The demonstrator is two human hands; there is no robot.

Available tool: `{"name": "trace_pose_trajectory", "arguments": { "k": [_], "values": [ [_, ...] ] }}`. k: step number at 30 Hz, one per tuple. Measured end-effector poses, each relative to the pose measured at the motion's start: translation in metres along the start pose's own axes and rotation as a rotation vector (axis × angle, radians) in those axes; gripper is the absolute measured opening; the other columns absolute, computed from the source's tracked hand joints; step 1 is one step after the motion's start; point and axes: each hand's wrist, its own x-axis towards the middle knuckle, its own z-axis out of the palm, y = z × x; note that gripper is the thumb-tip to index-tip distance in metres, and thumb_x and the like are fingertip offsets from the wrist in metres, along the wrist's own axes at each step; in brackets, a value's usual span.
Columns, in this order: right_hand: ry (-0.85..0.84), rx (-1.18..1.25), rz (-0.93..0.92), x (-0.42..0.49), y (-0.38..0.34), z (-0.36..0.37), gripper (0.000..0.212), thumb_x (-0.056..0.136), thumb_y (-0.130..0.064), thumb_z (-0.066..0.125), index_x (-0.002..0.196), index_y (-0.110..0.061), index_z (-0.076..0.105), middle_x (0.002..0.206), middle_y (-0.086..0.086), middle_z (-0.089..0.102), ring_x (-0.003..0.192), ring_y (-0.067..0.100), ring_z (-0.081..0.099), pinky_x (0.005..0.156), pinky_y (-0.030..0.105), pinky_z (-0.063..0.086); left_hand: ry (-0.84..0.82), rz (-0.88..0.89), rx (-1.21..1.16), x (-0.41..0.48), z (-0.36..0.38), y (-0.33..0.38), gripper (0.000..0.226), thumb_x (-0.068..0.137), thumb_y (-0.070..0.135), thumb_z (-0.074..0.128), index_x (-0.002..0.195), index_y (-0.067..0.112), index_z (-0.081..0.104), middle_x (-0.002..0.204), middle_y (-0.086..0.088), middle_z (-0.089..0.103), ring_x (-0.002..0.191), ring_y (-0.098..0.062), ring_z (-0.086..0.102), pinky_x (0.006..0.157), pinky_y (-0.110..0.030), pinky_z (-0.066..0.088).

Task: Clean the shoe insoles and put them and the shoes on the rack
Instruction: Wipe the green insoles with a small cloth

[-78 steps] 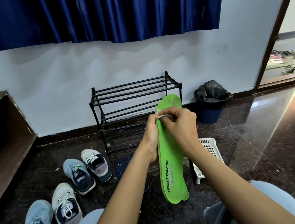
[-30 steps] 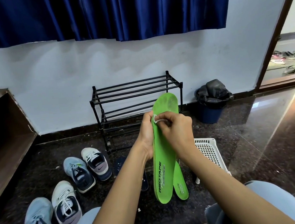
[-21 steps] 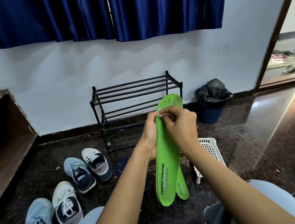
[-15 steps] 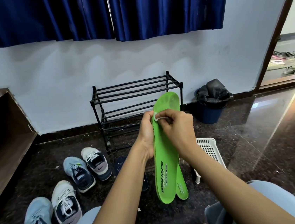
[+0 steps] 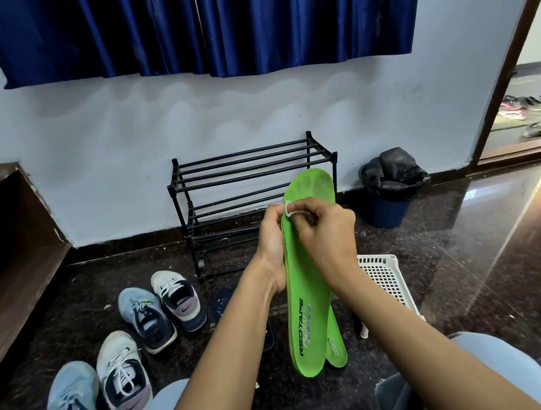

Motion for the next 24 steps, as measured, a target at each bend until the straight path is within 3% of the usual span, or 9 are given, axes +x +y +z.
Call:
{"name": "trace_pose_trajectory", "arguments": {
  "k": [5, 12, 18, 24],
  "values": [
    [0.059, -0.043, 0.018, 0.012, 0.003, -0.002, 0.020, 0.082, -0.004, 0.061, 0.089, -0.017, 0.075, 0.086, 0.003, 0.073, 0.077, 0.021, 0.067, 0.077, 0.040, 0.053, -0.041, -0.031, 0.049, 0.000, 0.006, -0.007, 0.065, 0.094, 0.050, 0.033, 0.054, 0.015, 0.070, 0.055, -0.005, 0.061, 0.048, -0.019, 0.058, 0.050, -0.021, 0.044],
    [0.023, -0.026, 0.036, -0.004, -0.001, 0.000, 0.018, 0.084, -0.007, 0.062, 0.092, -0.015, 0.075, 0.087, 0.004, 0.074, 0.077, 0.020, 0.068, 0.077, 0.037, 0.054, -0.002, -0.018, 0.025, 0.000, 0.004, -0.002, 0.051, 0.091, 0.048, 0.034, 0.069, 0.013, 0.063, 0.059, -0.006, 0.059, 0.054, -0.021, 0.054, 0.051, -0.024, 0.041],
    [0.056, -0.060, -0.021, 0.006, -0.003, -0.002, 0.019, 0.082, -0.003, 0.061, 0.091, -0.012, 0.074, 0.088, 0.005, 0.073, 0.078, 0.021, 0.068, 0.076, 0.038, 0.054, 0.029, 0.041, 0.075, 0.001, 0.007, -0.007, 0.058, 0.094, 0.051, 0.031, 0.075, 0.013, 0.069, 0.068, -0.009, 0.061, 0.062, -0.023, 0.059, 0.056, -0.027, 0.045],
    [0.063, -0.078, -0.048, -0.004, -0.004, 0.000, 0.019, 0.082, -0.002, 0.061, 0.092, -0.010, 0.074, 0.088, 0.006, 0.073, 0.078, 0.022, 0.068, 0.076, 0.036, 0.054, 0.053, 0.115, 0.175, 0.000, 0.011, -0.008, 0.058, 0.102, 0.053, 0.021, 0.087, 0.021, 0.066, 0.079, 0.002, 0.068, 0.072, -0.003, 0.062, 0.051, -0.012, 0.048]
  ]
}}
